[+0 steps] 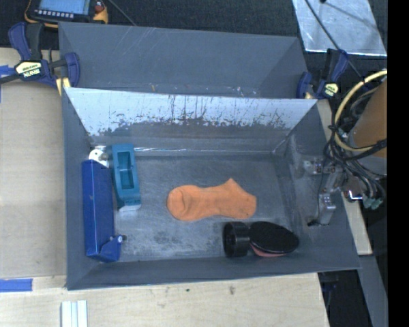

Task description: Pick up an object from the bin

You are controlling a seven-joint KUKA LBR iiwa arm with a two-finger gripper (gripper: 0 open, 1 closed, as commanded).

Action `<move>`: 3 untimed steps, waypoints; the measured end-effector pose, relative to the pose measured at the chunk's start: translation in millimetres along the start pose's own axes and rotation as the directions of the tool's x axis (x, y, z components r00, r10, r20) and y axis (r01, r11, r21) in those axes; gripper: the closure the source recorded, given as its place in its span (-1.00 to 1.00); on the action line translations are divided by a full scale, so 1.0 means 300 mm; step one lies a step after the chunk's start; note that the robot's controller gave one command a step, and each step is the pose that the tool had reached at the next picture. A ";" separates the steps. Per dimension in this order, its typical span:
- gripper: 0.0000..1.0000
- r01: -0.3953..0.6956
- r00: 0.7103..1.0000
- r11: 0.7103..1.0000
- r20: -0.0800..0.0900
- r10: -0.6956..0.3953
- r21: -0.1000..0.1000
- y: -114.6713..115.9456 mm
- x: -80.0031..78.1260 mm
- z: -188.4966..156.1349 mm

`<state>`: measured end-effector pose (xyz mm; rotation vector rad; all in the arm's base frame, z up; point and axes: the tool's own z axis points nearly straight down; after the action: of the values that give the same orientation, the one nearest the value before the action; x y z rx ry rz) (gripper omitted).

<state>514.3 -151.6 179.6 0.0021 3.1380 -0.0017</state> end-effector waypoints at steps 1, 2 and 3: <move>-1.00 0.074 0.997 0.997 0.005 -0.074 0.001 0.157 -0.087 0.268; -1.00 -0.023 1.000 1.000 0.013 0.023 -0.001 0.129 -0.065 0.354; -1.00 0.013 1.000 1.000 0.011 -0.013 0.003 0.301 -0.097 0.357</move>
Offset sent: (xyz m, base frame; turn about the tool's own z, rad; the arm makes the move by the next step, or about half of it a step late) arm 0.0146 0.0378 -0.1096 0.0185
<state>544.0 -61.4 72.6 -0.0177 3.1268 -0.0070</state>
